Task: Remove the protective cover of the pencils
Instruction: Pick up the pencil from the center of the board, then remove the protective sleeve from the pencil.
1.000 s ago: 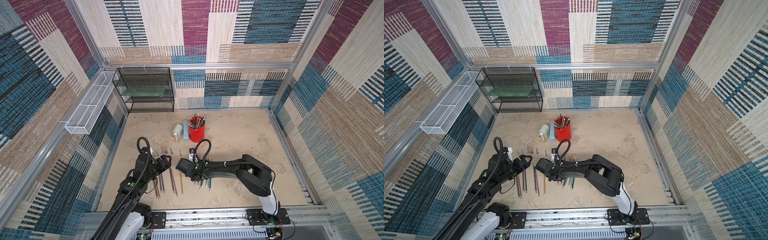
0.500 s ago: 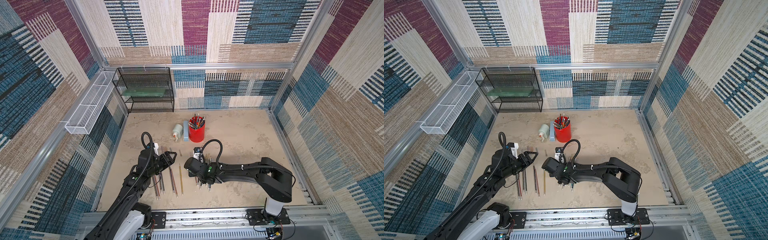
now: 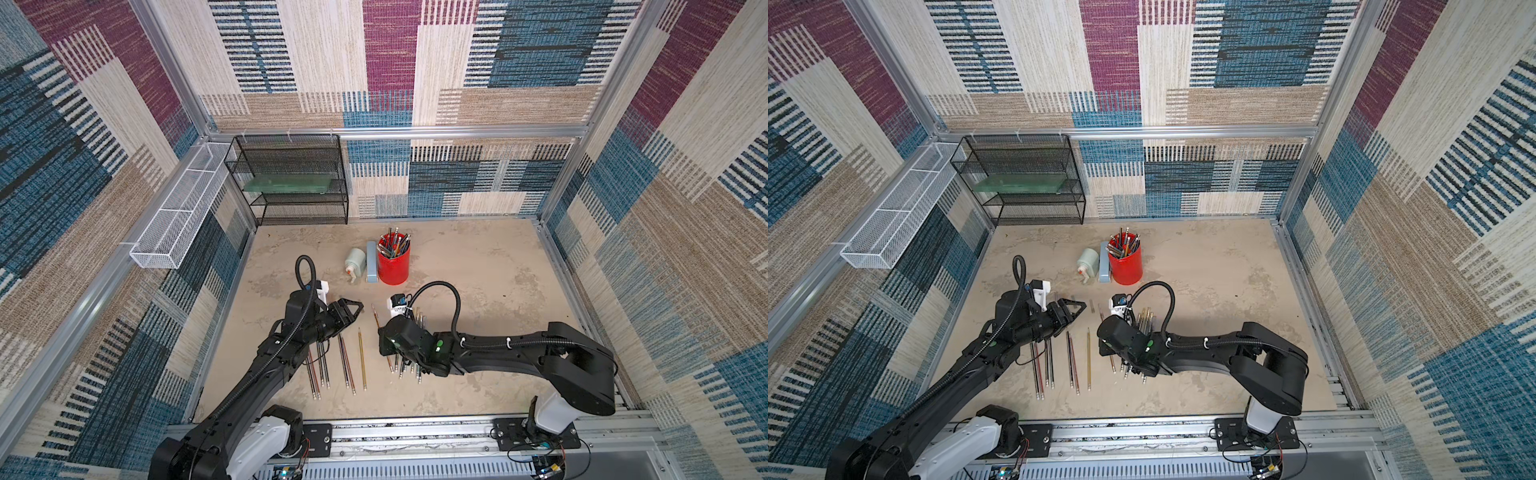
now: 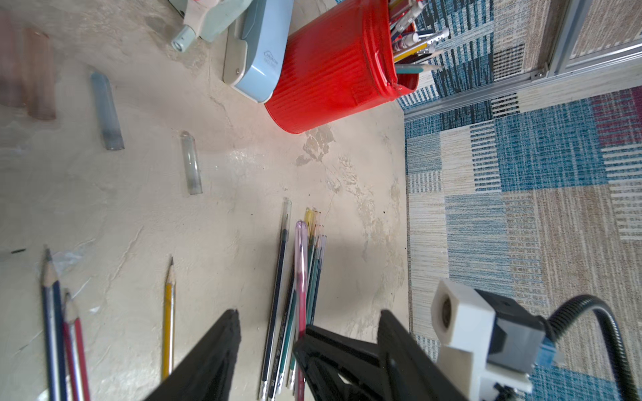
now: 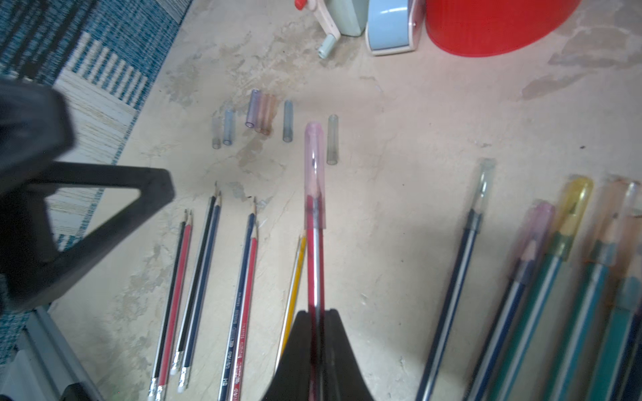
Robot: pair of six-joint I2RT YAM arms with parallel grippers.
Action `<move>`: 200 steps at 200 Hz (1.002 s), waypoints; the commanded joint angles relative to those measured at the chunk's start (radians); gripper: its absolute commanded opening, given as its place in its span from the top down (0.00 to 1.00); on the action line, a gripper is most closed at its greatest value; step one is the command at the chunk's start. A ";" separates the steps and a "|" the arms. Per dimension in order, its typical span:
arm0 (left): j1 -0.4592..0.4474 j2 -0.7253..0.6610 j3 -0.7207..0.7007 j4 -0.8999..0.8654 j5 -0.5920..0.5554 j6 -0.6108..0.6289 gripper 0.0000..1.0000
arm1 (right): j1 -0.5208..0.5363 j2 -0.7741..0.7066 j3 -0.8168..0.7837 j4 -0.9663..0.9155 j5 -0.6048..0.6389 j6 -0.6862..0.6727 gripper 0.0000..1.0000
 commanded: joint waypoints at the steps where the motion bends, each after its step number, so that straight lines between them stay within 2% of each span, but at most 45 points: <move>1: -0.014 0.029 0.011 0.064 0.029 -0.033 0.33 | 0.005 -0.016 -0.006 0.077 -0.008 -0.023 1.00; 102: -0.049 0.074 0.019 0.085 0.007 -0.021 0.38 | 0.013 -0.038 -0.020 0.127 -0.041 -0.042 1.00; 169: -0.051 0.092 0.009 0.113 0.011 -0.018 0.56 | 0.030 -0.040 -0.011 0.130 -0.038 -0.051 1.00; 200: -0.051 0.099 0.009 0.118 0.015 -0.021 0.68 | 0.033 -0.035 -0.011 0.135 -0.046 -0.050 1.00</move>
